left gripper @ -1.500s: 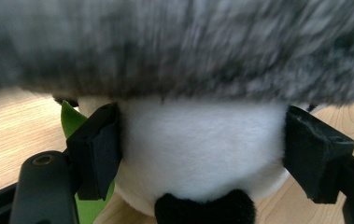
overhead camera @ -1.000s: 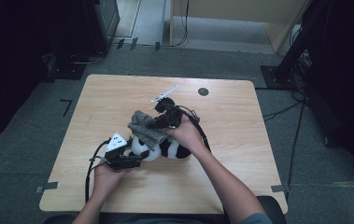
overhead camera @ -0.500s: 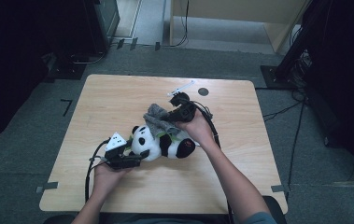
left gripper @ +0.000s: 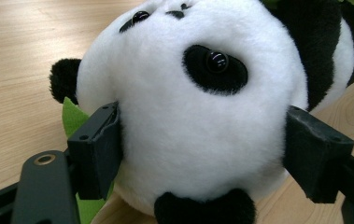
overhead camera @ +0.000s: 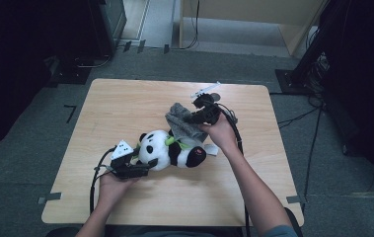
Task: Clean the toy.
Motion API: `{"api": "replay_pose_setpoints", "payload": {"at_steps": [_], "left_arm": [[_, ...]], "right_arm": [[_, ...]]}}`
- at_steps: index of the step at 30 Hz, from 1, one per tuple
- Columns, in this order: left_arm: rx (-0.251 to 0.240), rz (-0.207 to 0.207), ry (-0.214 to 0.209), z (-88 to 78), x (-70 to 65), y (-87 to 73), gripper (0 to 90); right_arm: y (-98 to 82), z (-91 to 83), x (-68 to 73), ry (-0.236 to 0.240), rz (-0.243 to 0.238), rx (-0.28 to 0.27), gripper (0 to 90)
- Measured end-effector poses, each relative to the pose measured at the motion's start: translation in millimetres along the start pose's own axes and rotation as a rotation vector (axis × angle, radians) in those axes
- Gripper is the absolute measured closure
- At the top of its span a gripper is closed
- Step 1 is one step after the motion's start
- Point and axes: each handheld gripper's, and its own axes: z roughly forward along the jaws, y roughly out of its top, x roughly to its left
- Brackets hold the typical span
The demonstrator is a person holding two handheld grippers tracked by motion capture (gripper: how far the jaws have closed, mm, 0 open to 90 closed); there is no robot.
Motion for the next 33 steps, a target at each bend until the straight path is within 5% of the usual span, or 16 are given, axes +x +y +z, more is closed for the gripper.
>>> {"api": "replay_pose_setpoints", "payload": {"at_steps": [13, 25, 33], "left_arm": [[0.009, -0.001, -0.004, -0.3, 0.8, 1.4, 21.6], [0.008, 0.002, -0.003, 0.0, 1.2, 2.3, 21.6], [0.003, 0.006, -0.004, -0.2, 1.4, 1.5, 21.5]], "right_arm": [[-0.5, -18.0, 0.3, -0.002, 0.018, -0.065, 77.2], [20.4, -51.9, 53.5, 0.086, -0.117, -0.153, 77.3], [29.7, -36.1, 94.0, 0.184, -0.166, -0.148, 77.2]]}}
